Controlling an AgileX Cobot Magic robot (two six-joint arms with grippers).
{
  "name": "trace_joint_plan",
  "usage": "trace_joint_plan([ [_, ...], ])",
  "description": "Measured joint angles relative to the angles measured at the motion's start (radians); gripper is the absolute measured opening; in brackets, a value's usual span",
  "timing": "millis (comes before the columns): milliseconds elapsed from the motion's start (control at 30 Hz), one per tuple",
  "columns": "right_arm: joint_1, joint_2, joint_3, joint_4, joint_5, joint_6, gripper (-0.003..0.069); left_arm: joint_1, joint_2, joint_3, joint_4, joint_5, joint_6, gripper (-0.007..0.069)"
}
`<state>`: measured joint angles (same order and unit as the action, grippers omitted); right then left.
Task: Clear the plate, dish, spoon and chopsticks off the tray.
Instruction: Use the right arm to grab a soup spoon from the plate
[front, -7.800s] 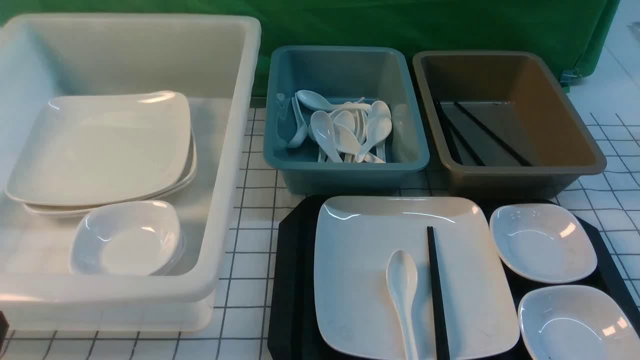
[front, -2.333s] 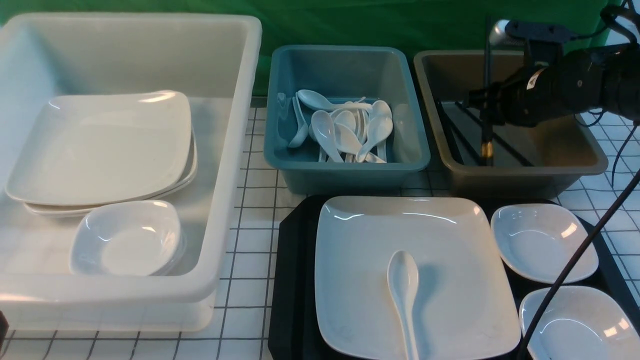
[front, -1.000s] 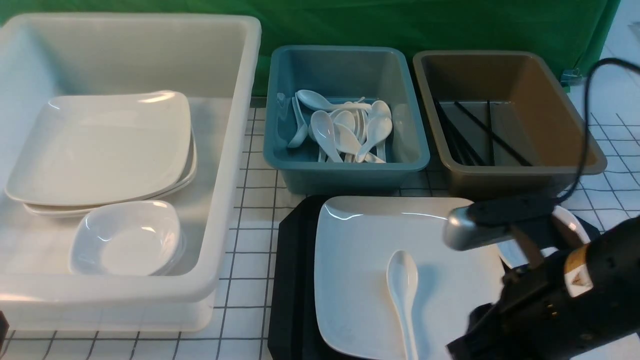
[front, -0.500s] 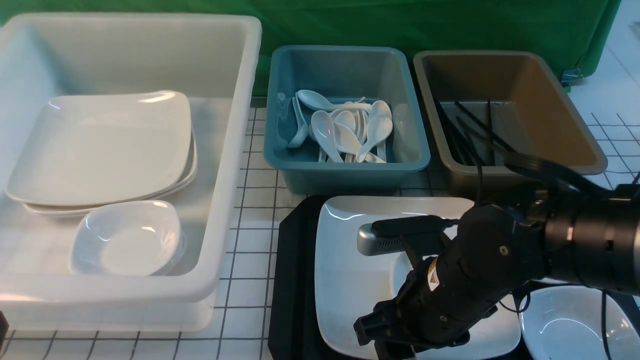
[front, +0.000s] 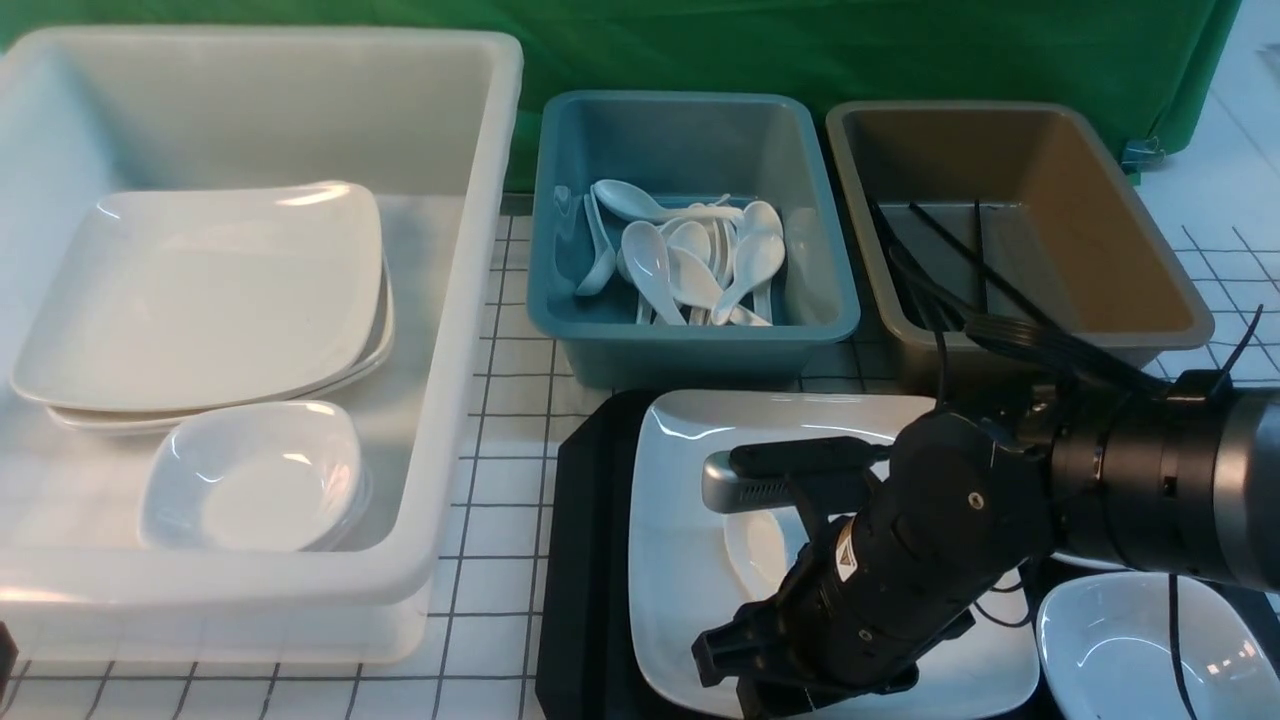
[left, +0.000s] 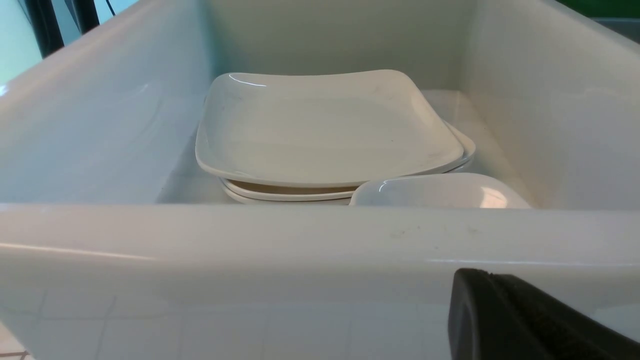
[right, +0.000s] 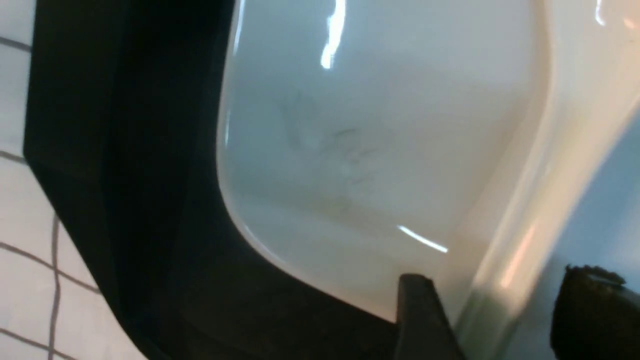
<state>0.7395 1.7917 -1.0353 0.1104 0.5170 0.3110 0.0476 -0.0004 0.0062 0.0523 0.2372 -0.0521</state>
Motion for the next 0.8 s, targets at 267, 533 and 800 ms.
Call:
trace_joint_plan([
  [267, -0.003, 0.003, -0.030, -0.015, 0.077, -0.018, 0.0095, 0.000, 0.000, 0.000, 0.000, 0.000, 0.000, 0.0021],
  [533, -0.009, -0.121, -0.163, -0.024, 0.217, -0.107, 0.0095, 0.000, 0.000, 0.000, 0.000, 0.000, 0.000, 0.0021],
  [800, -0.155, -0.121, -0.446, -0.030, 0.101, -0.166, 0.0095, 0.000, 0.000, 0.000, 0.000, 0.000, 0.000, 0.0021],
])
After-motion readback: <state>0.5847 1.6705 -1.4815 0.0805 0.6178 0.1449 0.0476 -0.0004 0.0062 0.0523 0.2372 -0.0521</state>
